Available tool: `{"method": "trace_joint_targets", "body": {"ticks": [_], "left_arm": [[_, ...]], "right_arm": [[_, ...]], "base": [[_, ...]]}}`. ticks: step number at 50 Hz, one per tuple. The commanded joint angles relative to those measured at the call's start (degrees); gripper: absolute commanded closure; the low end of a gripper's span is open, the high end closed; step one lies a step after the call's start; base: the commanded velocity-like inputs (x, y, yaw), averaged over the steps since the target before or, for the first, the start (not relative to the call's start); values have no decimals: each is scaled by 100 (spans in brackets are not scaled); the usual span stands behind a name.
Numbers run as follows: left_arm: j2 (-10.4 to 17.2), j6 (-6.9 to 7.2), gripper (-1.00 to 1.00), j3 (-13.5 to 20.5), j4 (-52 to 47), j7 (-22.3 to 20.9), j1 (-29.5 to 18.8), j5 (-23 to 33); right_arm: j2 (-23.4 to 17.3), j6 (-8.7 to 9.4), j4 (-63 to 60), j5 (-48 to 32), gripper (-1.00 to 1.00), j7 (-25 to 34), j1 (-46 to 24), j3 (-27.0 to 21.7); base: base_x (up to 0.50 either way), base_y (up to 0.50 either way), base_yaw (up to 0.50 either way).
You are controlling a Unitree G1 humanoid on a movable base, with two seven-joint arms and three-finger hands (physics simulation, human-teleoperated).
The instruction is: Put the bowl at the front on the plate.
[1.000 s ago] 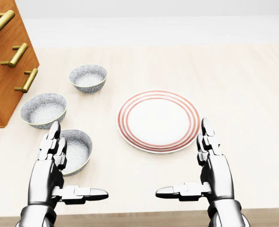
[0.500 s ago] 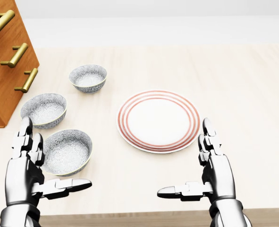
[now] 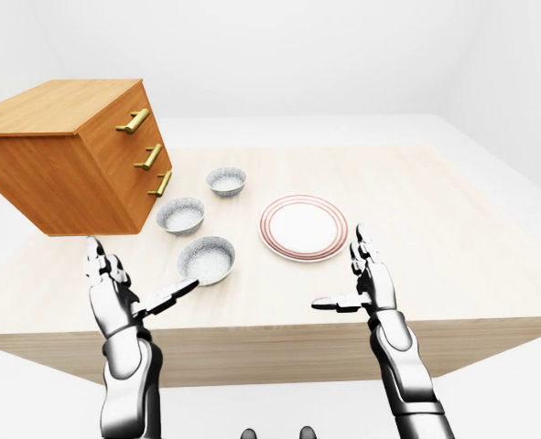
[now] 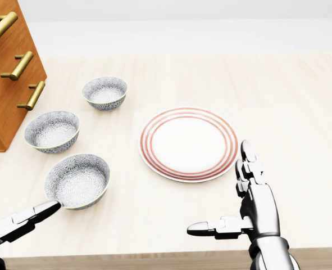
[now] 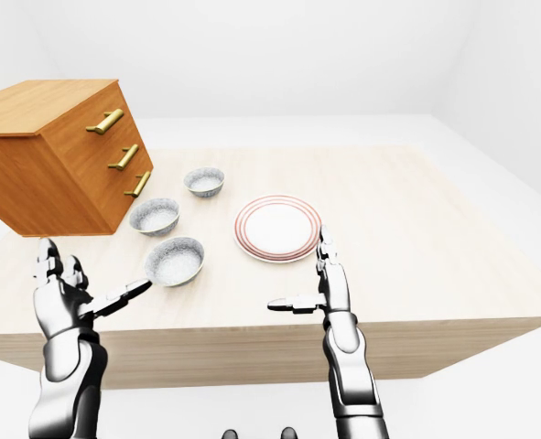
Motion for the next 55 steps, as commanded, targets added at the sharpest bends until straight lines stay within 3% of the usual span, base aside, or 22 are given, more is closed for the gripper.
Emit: {"method": "trace_joint_targets", "body": {"ticks": [1,6,12,13,14,15,16,17,19,21,23,24,25,27,28,29,30,33,34,38,40,55], "left_arm": [[-64,0,-100,662,-508,684,208,-178],[-77,0,-100,851,-335,1379,152,105],[-144,0,-100,1128,-599,1404,400,92],[-179,-198,-100,1196,-608,1404,424,143],[-214,-304,-100,1290,-670,1404,486,128],[-236,-233,-100,1313,-735,1404,548,10],[-293,-381,-100,1444,-785,1404,646,-45],[-320,-233,-100,1508,-838,1404,699,74],[-336,-244,-100,1668,-742,1404,717,155],[-395,-550,-100,1813,-775,1404,785,-67],[-471,-652,-100,1915,-807,1404,908,-28],[-472,-692,-100,1965,-734,1404,893,-23],[-470,-646,-100,2024,-689,1404,871,-35],[-420,-703,-100,2148,-514,1404,865,-106],[-377,-367,-100,2285,-400,1404,863,-291],[-350,-369,-100,2328,-350,1404,868,-346],[-357,-513,-100,2380,-329,1383,913,-366],[-441,-751,-100,2397,-372,1296,956,-326],[-462,-1000,-100,2395,-299,1297,943,-265],[-414,-1000,-100,2362,-38,1346,867,-267],[-387,-1000,-100,2331,24,1370,872,-291],[-391,-1000,-100,2270,57,1404,919,-241]], "right_arm": [[0,46,-10,-37,-100,0,-12,20],[5,20,4,-40,-100,7,-2,19],[-5,-74,142,-5,-100,36,-41,-3],[1,-13,64,-8,-100,25,-24,7],[9,62,-13,-18,-100,13,-8,22],[9,102,-14,-31,-100,-1,-18,25],[8,57,24,-40,-100,6,-20,33],[7,88,5,-45,-100,-1,-23,33],[5,79,1,-36,-100,-2,-11,19],[3,54,43,-32,-100,-2,-22,12],[-9,-46,221,-49,-100,3,-73,7],[-1,41,112,-63,-100,-12,-50,22],[3,70,67,-66,-100,-20,-38,25],[3,66,57,-47,-100,-38,-35,1],[2,86,27,-58,-100,-50,-35,6],[2,82,36,-59,-100,-53,-36,5],[2,93,26,-67,-100,-66,-38,4],[2,135,8,-65,-100,-80,-47,1],[12,203,-70,-81,-100,-96,-30,21],[4,149,4,-37,-100,-114,-26,-22],[11,273,-55,-57,-100,-137,-37,-1],[-2,291,1,-68,-100,-140,-57,-9]], "base": [[0,0,0],[0,0,0],[0,0,0],[0,0,0],[0,0,0],[0,0,0],[0,0,0],[0,0,0],[0,0,0],[0,0,0],[0,0,0],[0,0,0],[0,0,0],[0,0,0],[0,0,0],[0,0,0],[0,0,0],[0,0,0],[0,0,0],[0,0,0],[0,0,0],[0,0,0]]}}
